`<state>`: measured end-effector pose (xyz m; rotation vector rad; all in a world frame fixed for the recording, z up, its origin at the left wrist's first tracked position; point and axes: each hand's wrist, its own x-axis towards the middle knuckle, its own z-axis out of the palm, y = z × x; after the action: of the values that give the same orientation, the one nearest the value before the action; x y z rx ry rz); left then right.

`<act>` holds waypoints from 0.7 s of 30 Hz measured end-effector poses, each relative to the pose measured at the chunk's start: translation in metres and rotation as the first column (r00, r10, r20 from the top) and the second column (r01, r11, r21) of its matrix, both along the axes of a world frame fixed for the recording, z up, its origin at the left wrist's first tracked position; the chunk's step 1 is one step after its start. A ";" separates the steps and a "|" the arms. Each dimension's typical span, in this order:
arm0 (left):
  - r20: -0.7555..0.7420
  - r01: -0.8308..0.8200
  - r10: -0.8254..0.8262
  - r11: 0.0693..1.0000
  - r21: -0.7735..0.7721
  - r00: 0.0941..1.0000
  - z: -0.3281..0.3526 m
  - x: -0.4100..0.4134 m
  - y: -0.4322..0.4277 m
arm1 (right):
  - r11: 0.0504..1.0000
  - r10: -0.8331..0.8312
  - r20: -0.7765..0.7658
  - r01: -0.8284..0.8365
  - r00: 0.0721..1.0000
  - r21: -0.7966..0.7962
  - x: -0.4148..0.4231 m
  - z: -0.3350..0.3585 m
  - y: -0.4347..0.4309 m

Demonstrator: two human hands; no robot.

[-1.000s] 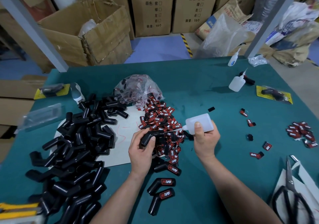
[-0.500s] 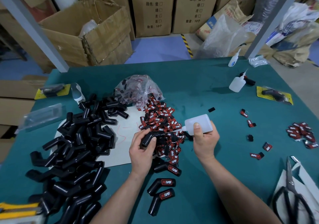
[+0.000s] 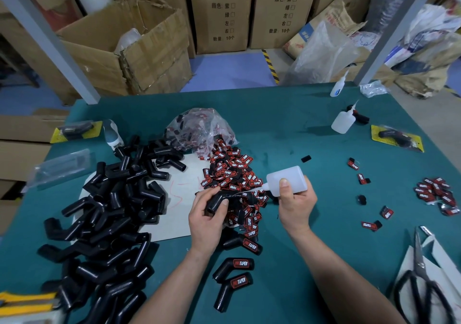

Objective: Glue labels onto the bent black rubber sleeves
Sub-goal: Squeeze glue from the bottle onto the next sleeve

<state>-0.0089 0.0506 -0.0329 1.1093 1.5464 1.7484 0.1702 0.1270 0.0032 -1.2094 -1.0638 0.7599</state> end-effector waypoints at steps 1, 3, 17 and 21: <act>0.003 -0.006 0.006 1.000 0.000 1.000 0.000 0.000 0.000 | 1.000 -0.004 0.002 0.004 1.000 0.000 0.000 0.001 0.000; 0.001 -0.007 0.007 1.000 0.003 1.000 0.000 0.000 0.000 | 1.000 -0.014 0.004 0.014 1.000 -0.002 0.001 0.002 0.001; 0.012 -0.030 0.030 1.000 0.006 0.999 -0.002 -0.002 0.001 | 1.000 -0.016 -0.012 0.016 1.000 0.009 0.000 0.005 0.002; 0.029 -0.032 0.033 0.999 -0.005 0.999 -0.002 -0.002 0.000 | 1.000 -0.017 -0.038 0.018 0.999 0.026 0.002 0.006 0.003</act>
<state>-0.0111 0.0510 -0.0345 1.0574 1.5583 1.7737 0.1721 0.1301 0.0088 -1.1762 -1.0280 0.7505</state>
